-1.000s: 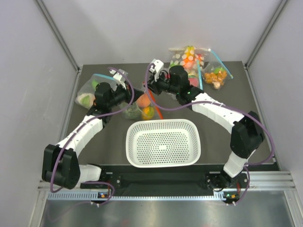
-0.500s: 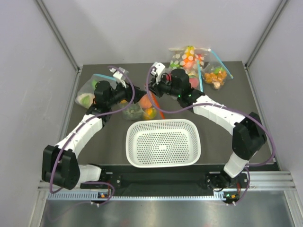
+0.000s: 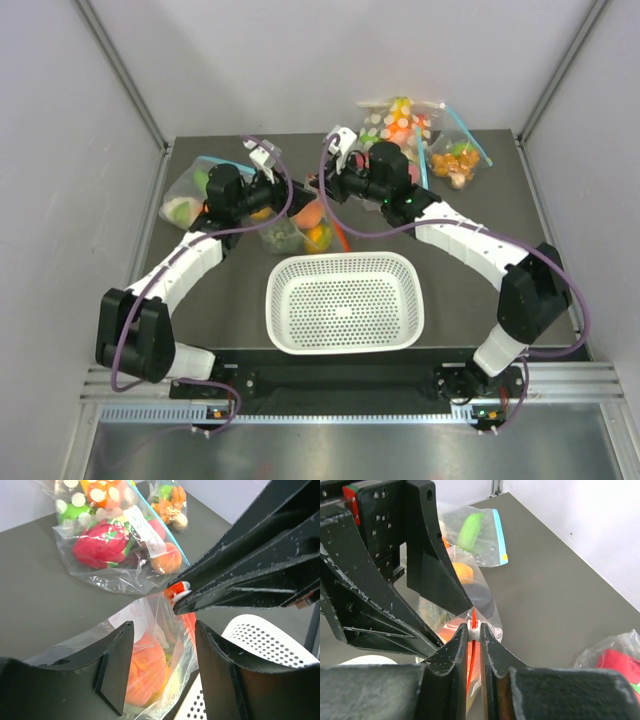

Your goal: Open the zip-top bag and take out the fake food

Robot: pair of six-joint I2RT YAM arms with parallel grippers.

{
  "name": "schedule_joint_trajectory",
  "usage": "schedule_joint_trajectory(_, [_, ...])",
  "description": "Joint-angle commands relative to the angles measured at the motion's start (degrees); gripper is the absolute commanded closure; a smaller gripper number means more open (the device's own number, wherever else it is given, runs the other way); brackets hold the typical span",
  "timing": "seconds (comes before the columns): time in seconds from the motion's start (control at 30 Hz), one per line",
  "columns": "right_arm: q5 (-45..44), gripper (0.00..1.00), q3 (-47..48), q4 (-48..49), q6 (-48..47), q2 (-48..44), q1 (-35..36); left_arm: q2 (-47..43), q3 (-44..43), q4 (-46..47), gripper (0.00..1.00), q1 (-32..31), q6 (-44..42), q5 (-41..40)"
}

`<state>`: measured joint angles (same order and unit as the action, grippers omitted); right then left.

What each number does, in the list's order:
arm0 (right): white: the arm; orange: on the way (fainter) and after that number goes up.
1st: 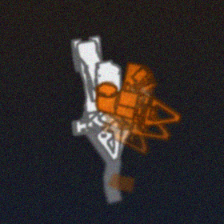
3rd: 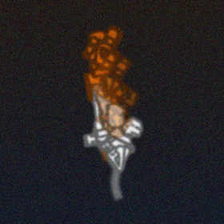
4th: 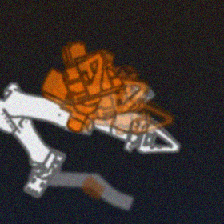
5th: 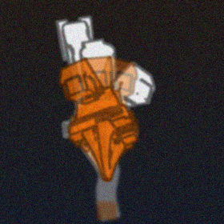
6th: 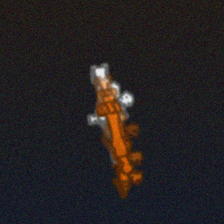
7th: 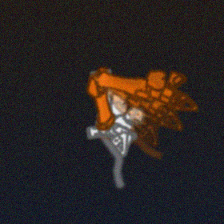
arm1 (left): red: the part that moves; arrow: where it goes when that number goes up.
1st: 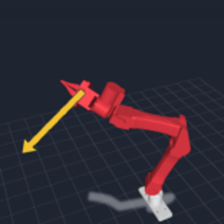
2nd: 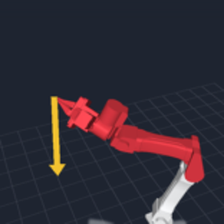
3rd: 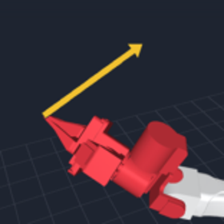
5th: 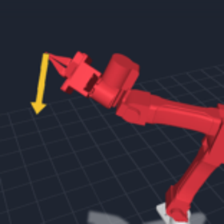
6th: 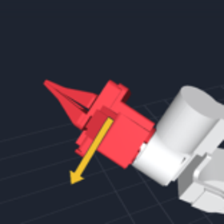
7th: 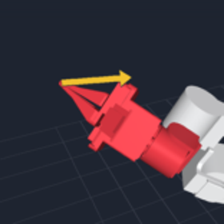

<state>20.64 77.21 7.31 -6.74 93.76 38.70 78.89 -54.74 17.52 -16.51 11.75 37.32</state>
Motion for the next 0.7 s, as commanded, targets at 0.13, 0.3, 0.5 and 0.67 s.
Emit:
schedule_joint_trajectory(0.13, [2.29, 1.0, -0.04, 3.32, 1.91, -3.23, -0.9, 1.96, -1.95, 5.68, 0.51, 0.08, -0.85, 3.37])
schedule_joint_trajectory(0.3, [2.12, 1.0, -0.83, 3.32, 2.0, -3.93, -0.9, 3.99, -3.27, 6.39, 0.85, 0.16, -0.06, 3.64])
schedule_joint_trajectory(0.5, [0.8, 1.0, -3.11, 3.15, 2.0, -5.69, -1.43, 5.22, -2.92, 10.69, 1.0, 0.08, 3.44, 3.81])
schedule_joint_trajectory(0.67, [-0.34, 1.0, -5.58, 3.76, 2.87, -7.53, -1.52, 6.62, -3.27, 13.24, 1.0, 0.08, 6.97, 3.02])
